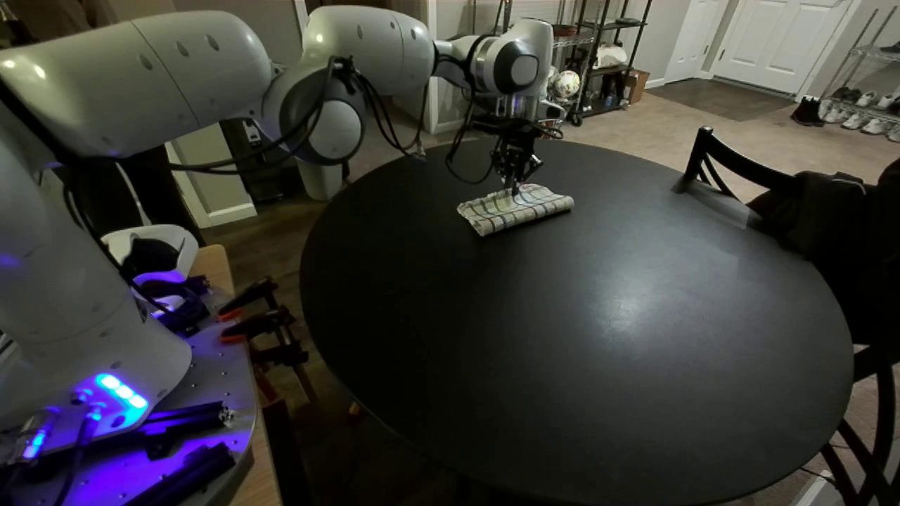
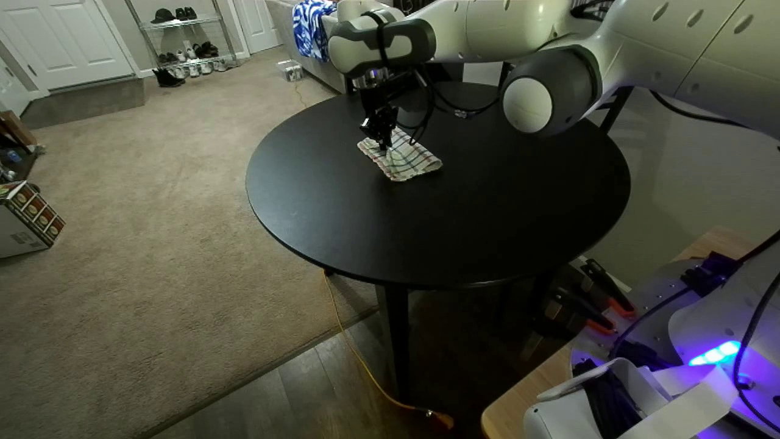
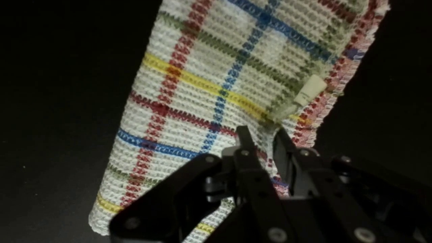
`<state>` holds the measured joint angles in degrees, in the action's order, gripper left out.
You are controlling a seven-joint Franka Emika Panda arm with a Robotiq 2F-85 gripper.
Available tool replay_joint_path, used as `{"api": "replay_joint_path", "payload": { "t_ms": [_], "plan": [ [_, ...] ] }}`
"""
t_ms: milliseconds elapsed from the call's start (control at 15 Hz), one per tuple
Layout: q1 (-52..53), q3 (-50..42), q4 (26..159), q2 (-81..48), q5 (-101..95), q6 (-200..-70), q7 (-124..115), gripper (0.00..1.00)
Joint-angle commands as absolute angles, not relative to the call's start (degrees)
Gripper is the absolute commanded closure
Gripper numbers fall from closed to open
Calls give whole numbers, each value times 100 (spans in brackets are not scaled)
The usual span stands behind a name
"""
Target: Fold the cloth
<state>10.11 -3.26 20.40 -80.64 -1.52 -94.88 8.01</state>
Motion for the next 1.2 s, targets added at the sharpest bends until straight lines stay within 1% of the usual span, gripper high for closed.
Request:
{"api": "replay_joint_path", "payload": {
  "t_ms": [0,400,467,600,1133],
  "plan": [
    [995,-209,2129,-7995,-274,-9502,1002,46],
    [1017,-123,2130,-7989,-247,-9498,1064,7],
    [1022,-115,2129,-7984,-243,-9496,1072,2],
    [1030,-100,2127,-7973,-231,-9483,1063,0],
    [1143,-55,2091,-7884,-224,-9458,927,0]
  ]
}}
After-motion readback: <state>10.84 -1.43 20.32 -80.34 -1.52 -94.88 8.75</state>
